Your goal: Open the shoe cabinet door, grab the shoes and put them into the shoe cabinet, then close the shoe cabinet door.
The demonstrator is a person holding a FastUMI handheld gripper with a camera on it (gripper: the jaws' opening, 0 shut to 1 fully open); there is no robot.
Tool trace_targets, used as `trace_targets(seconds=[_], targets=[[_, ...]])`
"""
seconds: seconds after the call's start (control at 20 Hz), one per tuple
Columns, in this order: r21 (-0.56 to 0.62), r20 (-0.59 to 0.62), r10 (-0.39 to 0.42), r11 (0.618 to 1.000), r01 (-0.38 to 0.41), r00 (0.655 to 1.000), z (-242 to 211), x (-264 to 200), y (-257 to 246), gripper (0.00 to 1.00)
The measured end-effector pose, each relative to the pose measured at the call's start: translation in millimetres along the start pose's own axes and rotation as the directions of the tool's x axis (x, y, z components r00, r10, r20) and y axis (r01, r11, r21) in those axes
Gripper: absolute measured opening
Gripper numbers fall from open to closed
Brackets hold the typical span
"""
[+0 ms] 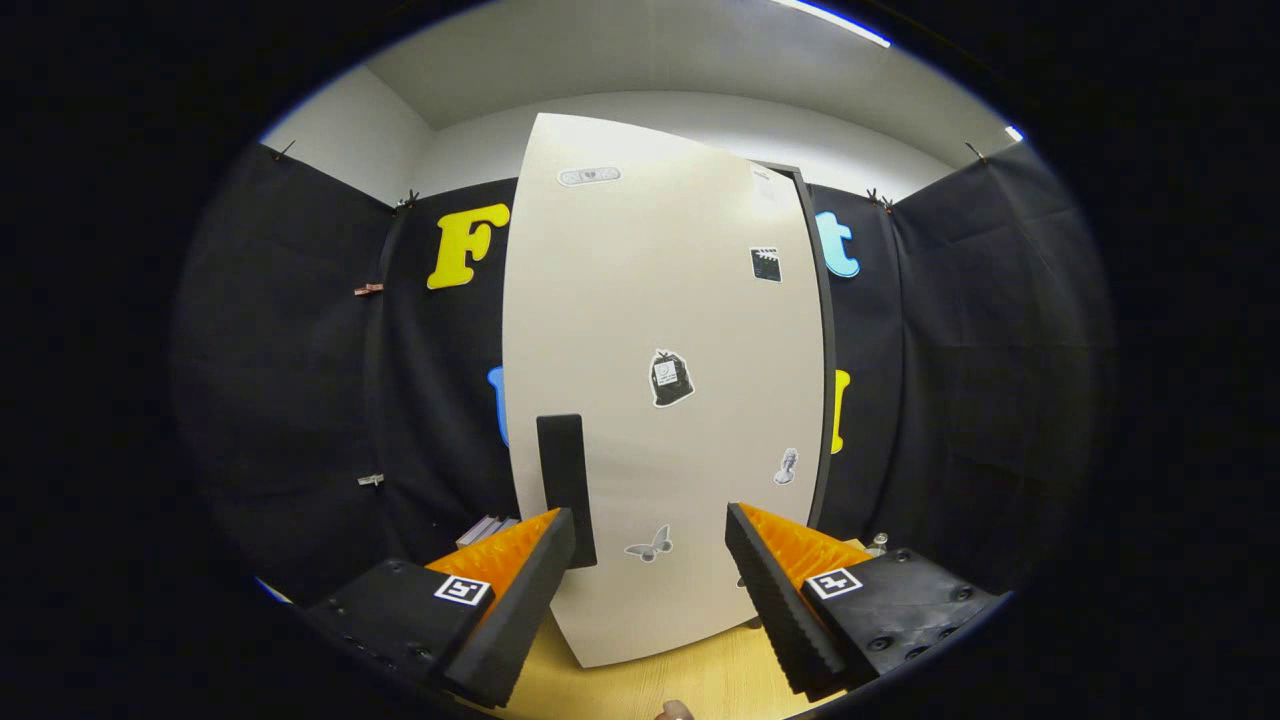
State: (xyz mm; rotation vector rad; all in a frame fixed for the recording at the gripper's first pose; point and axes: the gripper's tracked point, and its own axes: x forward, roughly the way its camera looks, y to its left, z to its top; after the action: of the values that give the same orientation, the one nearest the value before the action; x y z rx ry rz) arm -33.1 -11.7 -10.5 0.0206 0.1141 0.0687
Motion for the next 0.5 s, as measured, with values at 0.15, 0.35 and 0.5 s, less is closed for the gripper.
trace_targets(seconds=[0.15, 0.35, 0.5], targets=[[0.007, 0.001, -0.013, 1.0, 0.013, 1.0, -1.1, 0.4, -0.2, 0.98], [0.019, 0.005, -0.035, 0.999, 0.035, 0.999, -0.2, -0.6, -3.7, 0.98], [0.004, 0.004, -0.036, 0.999, 0.036, 0.999, -1.6, 0.2, -3.0, 0.98]])
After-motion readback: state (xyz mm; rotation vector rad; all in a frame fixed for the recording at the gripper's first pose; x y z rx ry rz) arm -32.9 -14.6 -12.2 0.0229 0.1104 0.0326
